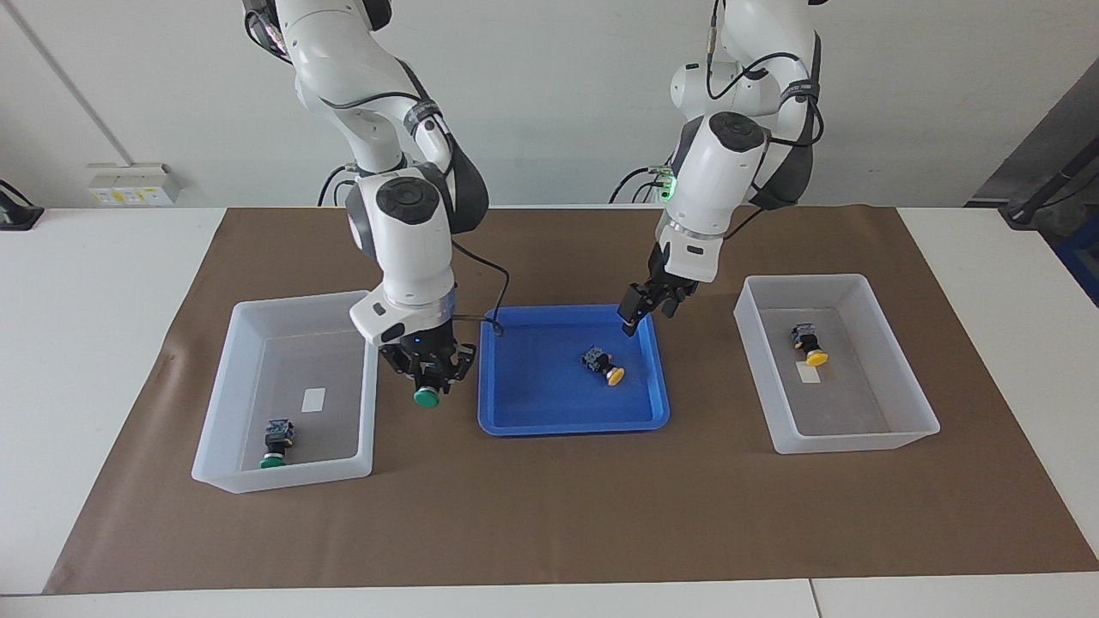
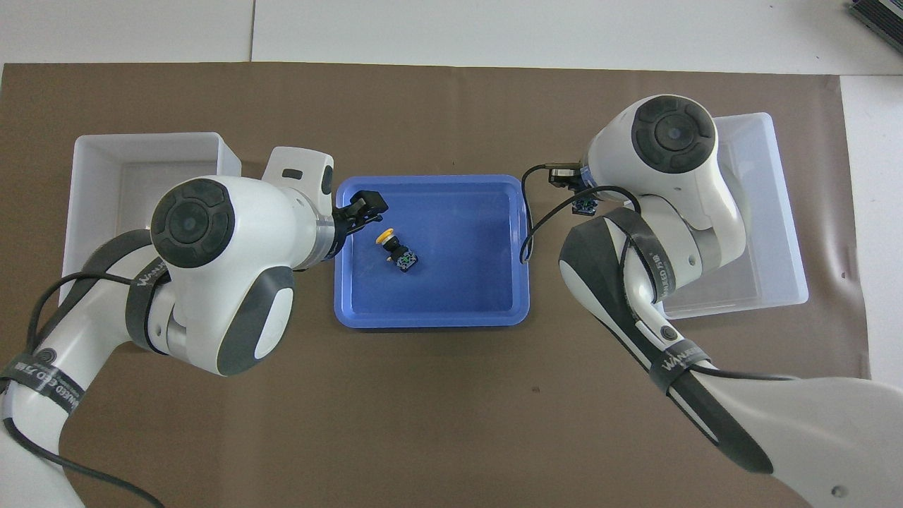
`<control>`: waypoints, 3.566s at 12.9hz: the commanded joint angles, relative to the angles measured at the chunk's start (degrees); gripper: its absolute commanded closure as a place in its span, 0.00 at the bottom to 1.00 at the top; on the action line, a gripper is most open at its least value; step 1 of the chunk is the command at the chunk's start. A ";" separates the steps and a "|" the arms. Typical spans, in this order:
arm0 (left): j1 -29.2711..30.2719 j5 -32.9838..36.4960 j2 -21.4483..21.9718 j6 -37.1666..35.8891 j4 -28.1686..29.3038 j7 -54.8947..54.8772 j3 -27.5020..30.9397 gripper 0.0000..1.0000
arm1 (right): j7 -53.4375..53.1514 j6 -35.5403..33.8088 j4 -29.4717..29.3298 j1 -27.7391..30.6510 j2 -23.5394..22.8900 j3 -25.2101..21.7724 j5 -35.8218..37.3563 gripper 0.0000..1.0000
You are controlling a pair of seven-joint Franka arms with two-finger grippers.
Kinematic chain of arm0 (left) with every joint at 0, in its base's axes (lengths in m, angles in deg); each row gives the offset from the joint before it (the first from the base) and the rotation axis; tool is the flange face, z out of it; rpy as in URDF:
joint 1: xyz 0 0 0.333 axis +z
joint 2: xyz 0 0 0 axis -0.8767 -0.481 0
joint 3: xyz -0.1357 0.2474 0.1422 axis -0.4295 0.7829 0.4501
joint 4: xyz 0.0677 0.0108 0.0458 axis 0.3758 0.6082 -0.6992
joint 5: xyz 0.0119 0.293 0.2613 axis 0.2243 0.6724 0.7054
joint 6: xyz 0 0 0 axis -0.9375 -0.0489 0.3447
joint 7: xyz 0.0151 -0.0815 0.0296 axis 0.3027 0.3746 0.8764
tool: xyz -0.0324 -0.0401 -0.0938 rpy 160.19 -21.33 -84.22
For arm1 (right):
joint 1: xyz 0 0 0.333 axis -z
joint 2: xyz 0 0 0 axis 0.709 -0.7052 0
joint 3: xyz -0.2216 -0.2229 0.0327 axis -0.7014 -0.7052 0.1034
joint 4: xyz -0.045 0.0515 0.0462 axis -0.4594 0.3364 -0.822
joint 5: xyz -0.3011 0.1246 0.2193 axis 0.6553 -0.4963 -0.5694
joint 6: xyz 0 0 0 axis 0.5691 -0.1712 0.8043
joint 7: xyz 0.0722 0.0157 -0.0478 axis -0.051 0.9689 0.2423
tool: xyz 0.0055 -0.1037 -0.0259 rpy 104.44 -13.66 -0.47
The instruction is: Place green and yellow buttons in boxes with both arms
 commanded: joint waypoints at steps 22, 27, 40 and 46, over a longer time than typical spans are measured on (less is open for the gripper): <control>-8.50 18.87 -15.95 6.79 -3.76 20.14 1.36 1.00 | 36.25 16.63 4.81 19.57 -8.29 0.35 -8.71 0.97; -2.53 16.86 -5.15 -3.39 -4.28 14.62 0.66 1.00 | 35.72 16.63 4.11 19.75 -7.94 0.35 -8.71 0.20; 25.68 3.05 1.10 -1.59 2.27 -37.57 1.36 1.00 | 22.99 -8.66 1.99 12.99 13.05 0.97 -8.98 0.00; 24.81 3.13 -3.46 9.75 8.35 -41.37 1.45 1.00 | 21.13 -18.78 2.08 7.62 19.12 0.97 -9.94 0.00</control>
